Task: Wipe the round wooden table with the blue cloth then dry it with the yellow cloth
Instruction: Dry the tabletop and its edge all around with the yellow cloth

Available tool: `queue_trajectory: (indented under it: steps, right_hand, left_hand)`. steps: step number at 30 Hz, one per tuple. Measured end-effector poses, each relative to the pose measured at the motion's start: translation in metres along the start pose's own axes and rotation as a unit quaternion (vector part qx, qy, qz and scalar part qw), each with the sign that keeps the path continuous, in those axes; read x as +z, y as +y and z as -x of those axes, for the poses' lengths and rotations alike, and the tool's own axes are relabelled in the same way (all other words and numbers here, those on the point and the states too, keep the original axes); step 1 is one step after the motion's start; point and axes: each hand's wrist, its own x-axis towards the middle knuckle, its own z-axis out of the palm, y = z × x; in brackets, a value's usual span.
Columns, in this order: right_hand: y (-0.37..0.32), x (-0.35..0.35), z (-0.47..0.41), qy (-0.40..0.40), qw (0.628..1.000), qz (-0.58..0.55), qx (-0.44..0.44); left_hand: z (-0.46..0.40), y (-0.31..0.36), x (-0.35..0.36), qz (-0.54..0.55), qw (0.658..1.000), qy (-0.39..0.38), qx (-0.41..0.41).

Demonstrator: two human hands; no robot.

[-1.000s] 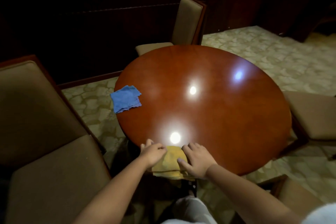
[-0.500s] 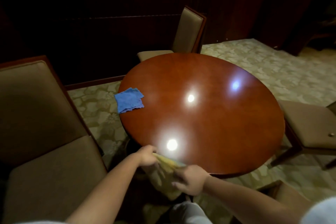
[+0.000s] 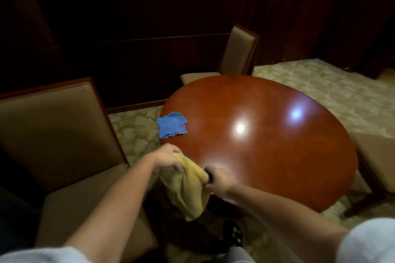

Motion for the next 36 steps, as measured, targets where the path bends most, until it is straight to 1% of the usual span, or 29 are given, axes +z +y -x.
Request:
queue_trajectory:
  steps: [1, 2, 4, 6, 9, 12, 14, 15, 17, 18, 20, 21, 22, 23, 24, 27, 28, 31, 32, 34, 36]
  right_hand:
    - [-0.001, -0.008, -0.003, 0.008, 1.000, -0.005, 0.002]
    - [-0.002, -0.016, -0.005, 0.010, 1.000, 0.019, -0.011]
    - [-0.006, -0.027, -0.008, -0.002, 0.992, 0.103, -0.070]
    - [-0.015, -0.032, -0.011, 0.018, 0.983, 0.137, -0.121]
    - [-0.025, -0.036, -0.014, 0.014, 0.982, 0.143, -0.119]
    - [-0.031, -0.040, -0.018, 0.009, 0.973, 0.175, -0.149]
    - [-0.036, -0.044, -0.020, 0.001, 0.966, 0.199, -0.166]
    - [-0.039, -0.045, -0.022, 0.000, 0.963, 0.205, -0.174]
    - [-0.041, -0.046, -0.026, 0.011, 0.960, 0.207, -0.187]
    - [-0.045, -0.047, -0.027, 0.004, 0.957, 0.217, -0.192]
    - [-0.052, -0.047, -0.027, -0.024, 0.941, 0.258, -0.216]
    - [-0.053, -0.045, -0.028, -0.020, 0.933, 0.268, -0.239]
    - [-0.054, -0.042, -0.028, -0.005, 0.929, 0.267, -0.255]
    - [-0.055, -0.038, -0.028, 0.009, 0.930, 0.259, -0.260]
    - [-0.058, -0.037, -0.028, 0.003, 0.935, 0.253, -0.250]
    - [-0.063, -0.030, -0.033, -0.090, 0.948, 0.232, -0.198]
    - [-0.064, -0.028, -0.035, -0.104, 0.952, 0.215, -0.191]
    - [-0.063, -0.032, -0.045, -0.157, 0.965, 0.148, -0.150]
    - [-0.061, -0.034, -0.047, -0.160, 0.973, 0.106, -0.126]
    - [-0.055, -0.042, -0.051, -0.151, 0.986, -0.025, -0.067]
    - [-0.048, -0.052, -0.053, -0.136, 0.975, -0.174, -0.007]
  left_hand:
    - [0.001, -0.004, -0.004, -0.029, 1.000, 0.004, -0.006]
    - [0.002, -0.008, -0.008, -0.078, 0.997, -0.001, -0.014]
    - [0.006, -0.012, -0.012, -0.174, 0.984, -0.030, -0.030]
    - [0.011, -0.012, -0.015, -0.217, 0.975, -0.036, -0.035]
    - [0.016, -0.011, -0.022, -0.207, 0.978, -0.004, -0.039]
    - [0.016, -0.015, -0.027, -0.216, 0.976, 0.026, -0.029]
    - [0.018, -0.015, -0.026, -0.220, 0.975, 0.012, -0.036]
    - [0.020, -0.014, -0.025, -0.238, 0.970, -0.002, -0.039]
    - [0.021, -0.014, -0.024, -0.262, 0.964, 0.003, -0.035]
    - [0.022, -0.014, -0.026, -0.259, 0.965, 0.003, -0.038]
    - [0.025, -0.017, -0.024, -0.259, 0.964, -0.041, -0.050]
    - [0.026, -0.020, -0.022, -0.269, 0.960, -0.060, -0.055]
    - [0.027, -0.024, -0.021, -0.278, 0.957, -0.054, -0.060]
    - [0.030, -0.027, -0.020, -0.275, 0.958, -0.039, -0.066]
    - [0.032, -0.030, -0.020, -0.262, 0.962, -0.040, -0.071]
    - [0.037, -0.033, -0.015, -0.227, 0.958, -0.148, -0.098]
    - [0.037, -0.035, -0.014, -0.216, 0.959, -0.152, -0.105]
    - [0.038, -0.042, -0.015, -0.152, 0.975, -0.121, -0.111]
    - [0.039, -0.044, -0.017, -0.135, 0.977, -0.118, -0.111]
    - [0.037, -0.048, -0.019, -0.091, 0.983, -0.111, -0.112]
    - [0.034, -0.048, -0.022, -0.009, 0.989, -0.091, -0.113]
